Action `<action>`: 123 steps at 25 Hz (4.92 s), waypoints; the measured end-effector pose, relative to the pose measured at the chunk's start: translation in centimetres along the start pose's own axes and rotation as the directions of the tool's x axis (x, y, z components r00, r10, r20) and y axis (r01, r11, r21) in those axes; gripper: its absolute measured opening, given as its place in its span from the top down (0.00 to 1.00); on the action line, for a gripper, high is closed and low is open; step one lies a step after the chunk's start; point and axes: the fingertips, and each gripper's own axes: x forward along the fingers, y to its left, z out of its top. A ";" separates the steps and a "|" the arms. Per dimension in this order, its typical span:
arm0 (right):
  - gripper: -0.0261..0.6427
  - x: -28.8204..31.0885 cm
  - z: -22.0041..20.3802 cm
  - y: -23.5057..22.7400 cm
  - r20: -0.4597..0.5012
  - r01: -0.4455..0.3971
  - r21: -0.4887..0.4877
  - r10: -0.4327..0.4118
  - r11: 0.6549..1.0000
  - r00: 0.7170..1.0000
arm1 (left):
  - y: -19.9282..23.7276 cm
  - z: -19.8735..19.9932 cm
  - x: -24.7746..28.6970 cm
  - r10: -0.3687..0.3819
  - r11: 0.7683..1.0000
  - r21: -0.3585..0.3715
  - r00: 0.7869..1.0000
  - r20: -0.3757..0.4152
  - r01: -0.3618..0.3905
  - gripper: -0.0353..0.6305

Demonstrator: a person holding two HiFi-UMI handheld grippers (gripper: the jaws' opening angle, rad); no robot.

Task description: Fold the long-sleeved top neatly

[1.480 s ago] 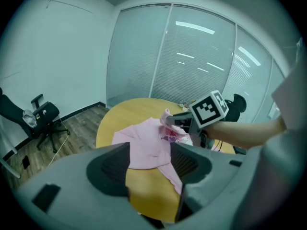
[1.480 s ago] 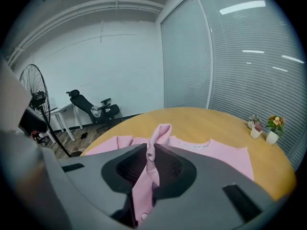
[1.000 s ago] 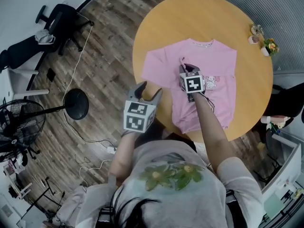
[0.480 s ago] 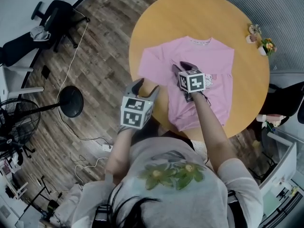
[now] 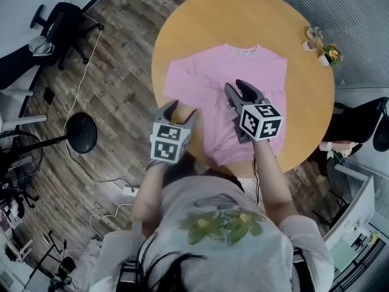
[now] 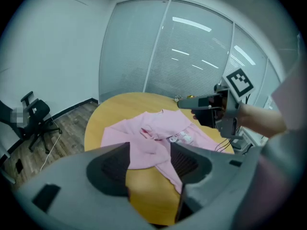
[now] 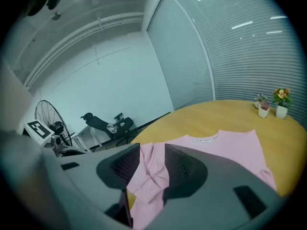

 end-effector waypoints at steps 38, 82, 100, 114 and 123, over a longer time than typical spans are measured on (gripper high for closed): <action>0.73 -7.6 -4.6 -3.4 -0.049 0.061 0.089 -0.057 0.994 0.997 | -3.8 -6.3 13.5 0.090 0.986 0.161 0.964 -0.251 -0.050 0.86; 0.73 -13.7 -3.0 -8.6 0.002 0.058 0.077 -0.058 0.995 0.998 | -0.3 16.2 -6.0 0.148 0.987 -0.108 0.948 0.283 -0.121 0.88; 0.73 -18.1 -3.1 -15.8 0.019 0.072 0.107 -0.074 0.992 0.997 | -14.1 23.4 3.2 -0.013 0.999 0.032 0.960 0.280 0.004 0.88; 0.73 -18.1 -3.7 -19.3 -0.015 0.053 0.112 -0.051 0.992 0.999 | -20.6 21.1 13.8 -0.064 0.997 0.045 0.988 0.137 0.058 0.88; 0.73 -17.3 -5.0 -21.5 -0.085 0.048 0.103 -0.039 0.994 0.996 | -22.2 17.1 21.4 -0.077 0.997 -0.016 0.996 0.036 0.078 0.88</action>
